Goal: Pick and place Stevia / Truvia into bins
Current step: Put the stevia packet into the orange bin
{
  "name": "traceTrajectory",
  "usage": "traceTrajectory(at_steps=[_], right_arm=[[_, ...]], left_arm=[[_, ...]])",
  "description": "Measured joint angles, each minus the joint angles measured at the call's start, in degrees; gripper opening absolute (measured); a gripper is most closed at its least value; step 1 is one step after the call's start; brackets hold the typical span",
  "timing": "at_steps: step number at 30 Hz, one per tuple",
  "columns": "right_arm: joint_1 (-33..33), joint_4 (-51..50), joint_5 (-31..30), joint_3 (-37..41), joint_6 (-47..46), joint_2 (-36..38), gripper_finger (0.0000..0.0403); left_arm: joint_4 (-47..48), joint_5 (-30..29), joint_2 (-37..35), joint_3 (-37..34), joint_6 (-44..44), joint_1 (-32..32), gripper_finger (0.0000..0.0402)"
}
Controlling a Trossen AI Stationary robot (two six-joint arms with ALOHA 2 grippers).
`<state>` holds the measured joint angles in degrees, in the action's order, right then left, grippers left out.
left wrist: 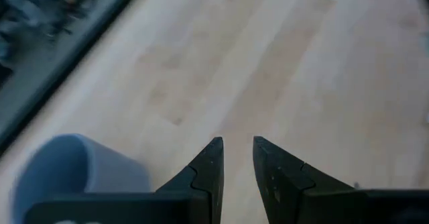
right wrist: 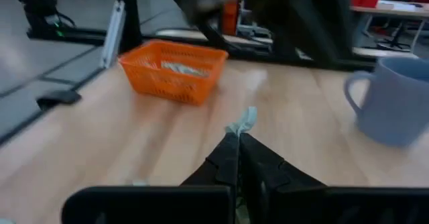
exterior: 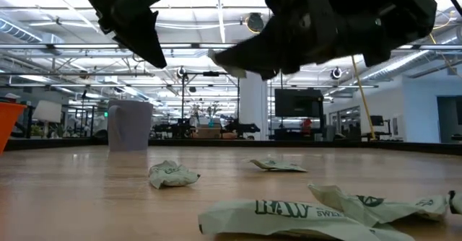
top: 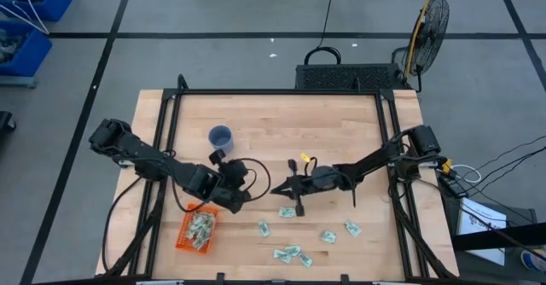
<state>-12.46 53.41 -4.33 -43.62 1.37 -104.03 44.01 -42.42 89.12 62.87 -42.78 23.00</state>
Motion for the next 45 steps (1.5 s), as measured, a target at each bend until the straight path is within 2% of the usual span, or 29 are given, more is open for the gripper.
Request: traceTrajectory(at_steps=[3,7,10,16,20,26,31,40,45], right_arm=[[-0.8,-4.4,0.0,-3.7,0.1,0.0,0.0002],[-1.3,-14.6,0.0,-10.9,2.4,0.0,0.0001],[-1.3,-17.3,0.0,-16.4,2.8,-2.1,0.0001],[-1.2,-17.6,4.7,-27.3,4.8,-12.8,0.0],[-1.3,-17.2,4.7,-35.6,7.8,-19.7,0.0],[-1.2,-13.9,6.7,-43.5,8.7,-25.6,0.0],[-1.1,-6.9,10.5,-47.1,6.9,-30.1,0.0],[0.0,-6.4,10.5,-59.1,6.8,-41.4,0.0001],[0.7,-7.8,12.5,-63.4,6.4,-44.1,0.0026]], left_arm=[[2.1,-3.8,0.0,0.0,-1.8,-0.3,0.0088],[3.8,-4.7,-0.1,0.0,-2.2,-1.7,0.0088],[6.1,-7.0,-1.6,-0.1,-2.1,-2.5,0.0088],[10.4,-14.2,-8.3,0.0,-2.7,-3.8,0.0088],[11.2,-16.3,-14.6,0.0,-3.2,-3.9,0.0088],[12.2,-14.6,-19.5,0.0,-8.0,-3.3,0.0088],[13.0,-13.1,-18.9,0.0,-5.5,-2.9,0.0088],[12.9,-11.6,-19.0,0.0,-4.9,-2.8,0.0088],[12.9,-11.4,-19.0,0.0,-4.8,-2.6,0.0088]])
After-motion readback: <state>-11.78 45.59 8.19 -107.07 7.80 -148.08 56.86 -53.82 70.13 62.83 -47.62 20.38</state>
